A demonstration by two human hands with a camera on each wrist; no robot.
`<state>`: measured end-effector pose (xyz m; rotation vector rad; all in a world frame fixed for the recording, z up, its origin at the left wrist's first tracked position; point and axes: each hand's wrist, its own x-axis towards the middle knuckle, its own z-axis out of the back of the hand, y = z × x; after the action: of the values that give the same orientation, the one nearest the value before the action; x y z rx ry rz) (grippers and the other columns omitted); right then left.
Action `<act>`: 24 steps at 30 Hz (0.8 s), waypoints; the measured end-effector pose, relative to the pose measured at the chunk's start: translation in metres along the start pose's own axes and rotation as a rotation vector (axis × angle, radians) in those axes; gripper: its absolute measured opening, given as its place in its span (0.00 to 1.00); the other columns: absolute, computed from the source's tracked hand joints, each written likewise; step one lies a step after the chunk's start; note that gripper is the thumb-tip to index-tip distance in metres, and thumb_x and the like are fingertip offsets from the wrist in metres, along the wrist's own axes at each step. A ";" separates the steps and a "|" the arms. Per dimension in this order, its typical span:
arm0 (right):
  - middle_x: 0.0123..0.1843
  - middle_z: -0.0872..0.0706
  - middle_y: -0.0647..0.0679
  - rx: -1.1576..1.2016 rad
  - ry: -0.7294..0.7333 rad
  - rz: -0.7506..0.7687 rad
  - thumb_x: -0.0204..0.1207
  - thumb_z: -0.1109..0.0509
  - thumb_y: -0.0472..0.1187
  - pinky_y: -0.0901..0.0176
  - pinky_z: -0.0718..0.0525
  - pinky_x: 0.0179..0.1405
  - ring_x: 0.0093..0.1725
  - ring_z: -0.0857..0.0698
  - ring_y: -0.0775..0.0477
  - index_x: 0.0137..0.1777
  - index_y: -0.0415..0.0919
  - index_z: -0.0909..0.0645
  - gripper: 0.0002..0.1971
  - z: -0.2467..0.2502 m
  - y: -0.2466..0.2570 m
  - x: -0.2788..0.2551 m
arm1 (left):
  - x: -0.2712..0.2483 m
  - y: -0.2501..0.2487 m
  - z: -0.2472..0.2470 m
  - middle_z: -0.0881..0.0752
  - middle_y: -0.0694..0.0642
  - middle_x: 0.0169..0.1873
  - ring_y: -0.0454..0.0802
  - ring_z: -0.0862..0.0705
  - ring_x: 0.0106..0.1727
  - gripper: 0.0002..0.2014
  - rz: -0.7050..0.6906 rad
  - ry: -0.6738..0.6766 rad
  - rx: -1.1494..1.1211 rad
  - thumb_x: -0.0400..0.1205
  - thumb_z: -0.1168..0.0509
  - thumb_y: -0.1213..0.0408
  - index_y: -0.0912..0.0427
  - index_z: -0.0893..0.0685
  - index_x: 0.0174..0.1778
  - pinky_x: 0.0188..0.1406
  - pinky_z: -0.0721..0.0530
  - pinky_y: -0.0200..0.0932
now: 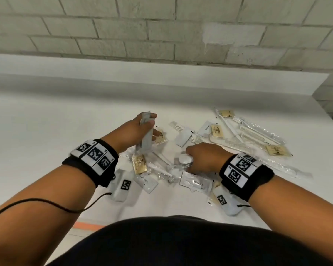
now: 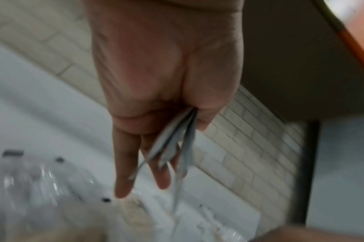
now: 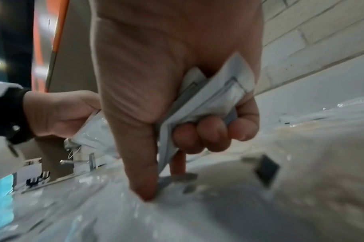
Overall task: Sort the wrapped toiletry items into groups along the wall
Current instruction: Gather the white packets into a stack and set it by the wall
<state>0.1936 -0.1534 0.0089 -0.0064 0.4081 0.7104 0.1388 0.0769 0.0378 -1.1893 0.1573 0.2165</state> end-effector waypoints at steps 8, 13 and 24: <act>0.46 0.14 0.50 0.113 -0.005 -0.060 0.74 0.29 0.50 0.59 0.22 0.36 0.44 0.16 0.48 0.52 0.46 0.20 0.12 0.001 -0.023 -0.006 | -0.005 -0.004 -0.016 0.16 0.62 0.42 0.66 0.13 0.48 0.22 0.092 0.045 -0.658 0.85 0.44 0.46 0.51 0.29 0.71 0.54 0.21 0.78; 0.40 0.14 0.53 0.259 -0.044 -0.110 0.64 0.24 0.54 0.54 0.15 0.41 0.40 0.14 0.50 0.43 0.50 0.20 0.13 -0.006 -0.031 -0.017 | 0.002 -0.004 -0.028 0.23 0.53 0.33 0.52 0.19 0.36 0.29 0.156 0.031 -0.739 0.74 0.35 0.40 0.52 0.28 0.67 0.56 0.18 0.73; 0.38 0.09 0.54 1.043 -0.344 -0.171 0.69 0.21 0.36 0.64 0.20 0.35 0.36 0.13 0.50 0.53 0.41 0.16 0.13 0.051 -0.058 -0.043 | 0.012 -0.005 -0.049 0.23 0.52 0.37 0.46 0.22 0.33 0.13 0.011 0.081 -0.712 0.80 0.32 0.67 0.56 0.20 0.60 0.43 0.17 0.47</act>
<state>0.2198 -0.2175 0.0642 1.0395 0.4008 0.2562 0.1515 0.0307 0.0219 -1.9066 0.1619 0.2422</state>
